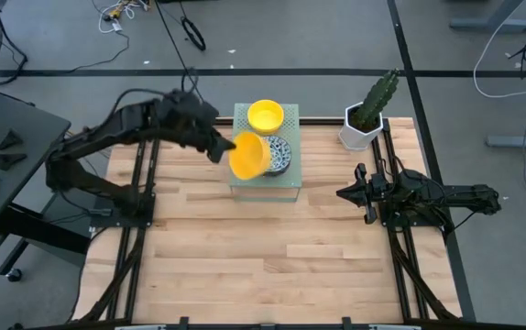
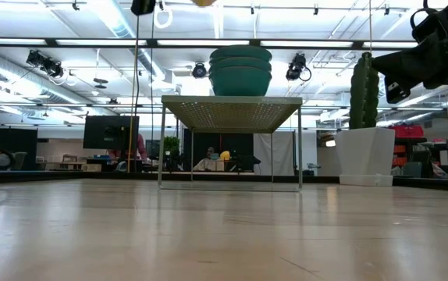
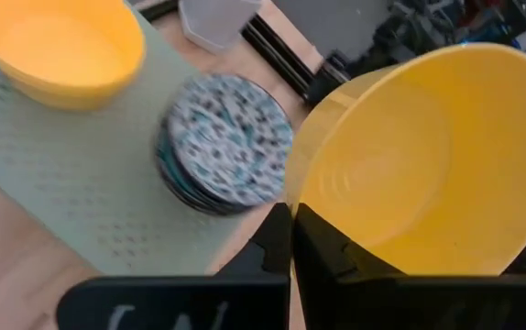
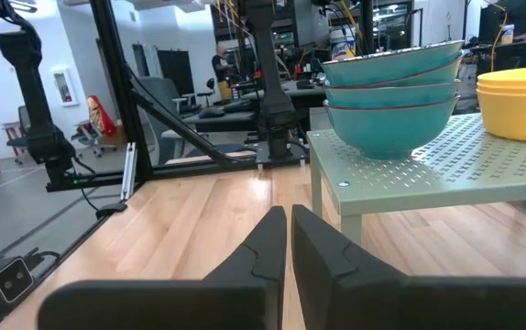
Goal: Pick & Place Mini bowls
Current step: Stack the yellow bowl on top of the other yellow bowls on the shelf
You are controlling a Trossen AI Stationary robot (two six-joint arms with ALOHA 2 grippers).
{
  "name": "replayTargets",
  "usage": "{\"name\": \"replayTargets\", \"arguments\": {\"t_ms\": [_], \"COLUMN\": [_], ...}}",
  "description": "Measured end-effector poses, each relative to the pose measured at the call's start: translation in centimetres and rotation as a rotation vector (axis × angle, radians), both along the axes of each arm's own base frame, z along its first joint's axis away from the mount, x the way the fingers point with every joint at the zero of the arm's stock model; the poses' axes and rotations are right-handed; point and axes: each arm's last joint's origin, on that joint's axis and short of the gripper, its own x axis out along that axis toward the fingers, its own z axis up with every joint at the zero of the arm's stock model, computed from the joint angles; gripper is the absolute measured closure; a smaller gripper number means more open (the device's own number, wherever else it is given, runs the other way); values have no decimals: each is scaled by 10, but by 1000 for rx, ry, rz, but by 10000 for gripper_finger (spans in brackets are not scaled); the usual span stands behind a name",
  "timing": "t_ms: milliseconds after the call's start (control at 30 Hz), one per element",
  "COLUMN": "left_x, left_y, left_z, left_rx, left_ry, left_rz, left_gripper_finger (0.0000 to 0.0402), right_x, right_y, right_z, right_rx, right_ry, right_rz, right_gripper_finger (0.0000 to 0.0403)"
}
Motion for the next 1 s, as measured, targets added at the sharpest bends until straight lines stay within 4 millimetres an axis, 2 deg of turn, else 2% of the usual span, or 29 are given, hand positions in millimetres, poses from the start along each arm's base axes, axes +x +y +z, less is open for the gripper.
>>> {"name": "replayTargets", "arguments": {"t_ms": [333, 667, 1000], "left_x": [-24, -46, -32], "left_y": [64, 100, 133], "left_z": [4, 8, -11], "left_rx": [91, 119, 49], "left_ry": [-54, -121, -108], "left_rz": [9, 32, 63], "left_gripper_finger": [399, 399, 399], "right_x": [0, 0, 0], "right_y": [0, 0, 0], "right_z": [0, 0, 0], "right_rx": [0, 0, 0], "right_ry": [0, 0, 0], "right_rz": [0, 0, 0], "right_gripper_finger": [376, 376, 376]}}
